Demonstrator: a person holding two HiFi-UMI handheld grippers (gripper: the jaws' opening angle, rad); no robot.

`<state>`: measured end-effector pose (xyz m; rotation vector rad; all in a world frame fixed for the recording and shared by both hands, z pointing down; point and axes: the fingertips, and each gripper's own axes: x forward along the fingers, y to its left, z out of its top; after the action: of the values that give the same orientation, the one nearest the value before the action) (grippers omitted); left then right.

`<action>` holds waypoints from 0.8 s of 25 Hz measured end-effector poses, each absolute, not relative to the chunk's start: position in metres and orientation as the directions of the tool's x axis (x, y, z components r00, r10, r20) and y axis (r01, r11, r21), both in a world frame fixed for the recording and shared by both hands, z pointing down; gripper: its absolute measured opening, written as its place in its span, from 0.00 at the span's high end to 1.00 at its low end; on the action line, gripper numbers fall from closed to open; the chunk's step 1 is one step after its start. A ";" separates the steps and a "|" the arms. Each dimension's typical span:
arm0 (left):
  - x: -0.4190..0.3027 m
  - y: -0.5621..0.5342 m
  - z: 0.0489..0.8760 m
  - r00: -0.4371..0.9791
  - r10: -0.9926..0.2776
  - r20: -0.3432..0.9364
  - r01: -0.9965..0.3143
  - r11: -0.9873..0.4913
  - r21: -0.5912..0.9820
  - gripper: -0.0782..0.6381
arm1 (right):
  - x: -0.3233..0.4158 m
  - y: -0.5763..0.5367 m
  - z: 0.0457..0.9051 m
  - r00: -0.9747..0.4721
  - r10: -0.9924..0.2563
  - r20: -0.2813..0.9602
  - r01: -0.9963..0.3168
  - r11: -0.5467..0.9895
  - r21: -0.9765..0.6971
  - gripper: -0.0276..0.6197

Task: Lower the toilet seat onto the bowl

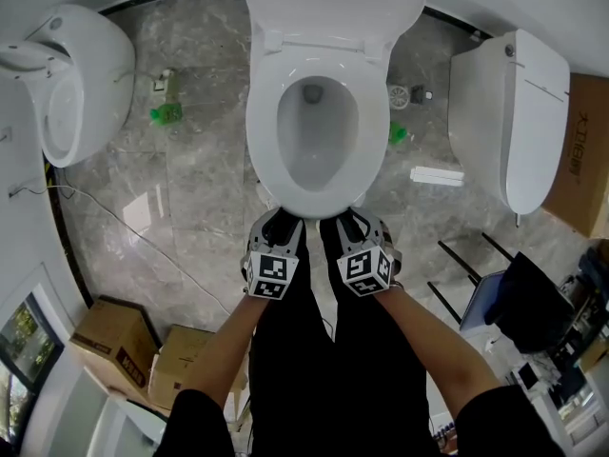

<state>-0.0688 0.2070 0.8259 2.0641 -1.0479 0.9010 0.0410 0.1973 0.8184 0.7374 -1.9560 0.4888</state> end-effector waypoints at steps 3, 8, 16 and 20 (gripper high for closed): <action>-0.068 0.209 0.831 0.432 -0.412 0.802 -0.852 -0.478 0.213 0.63 | 0.041 0.199 0.825 -0.359 -0.295 0.885 -0.690 0.723 -0.039 0.77; -0.066 0.213 0.842 0.428 -0.416 0.803 -0.851 -0.485 0.202 0.63 | 0.043 0.204 0.834 -0.388 -0.288 0.876 -0.688 0.722 -0.068 0.77; -0.068 0.219 0.859 0.420 -0.387 0.821 -0.850 -0.485 0.206 0.63 | 0.041 0.210 0.851 -0.386 -0.272 0.882 -0.688 0.722 -0.078 0.77; -0.068 0.221 0.868 0.411 -0.371 0.833 -0.854 -0.477 0.208 0.63 | 0.041 0.210 0.859 -0.387 -0.252 0.887 -0.686 0.721 -0.095 0.78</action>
<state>-0.0680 0.2208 0.8680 2.0321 -1.0368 0.9756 0.0411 0.2103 0.8591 0.7182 -1.9612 0.5665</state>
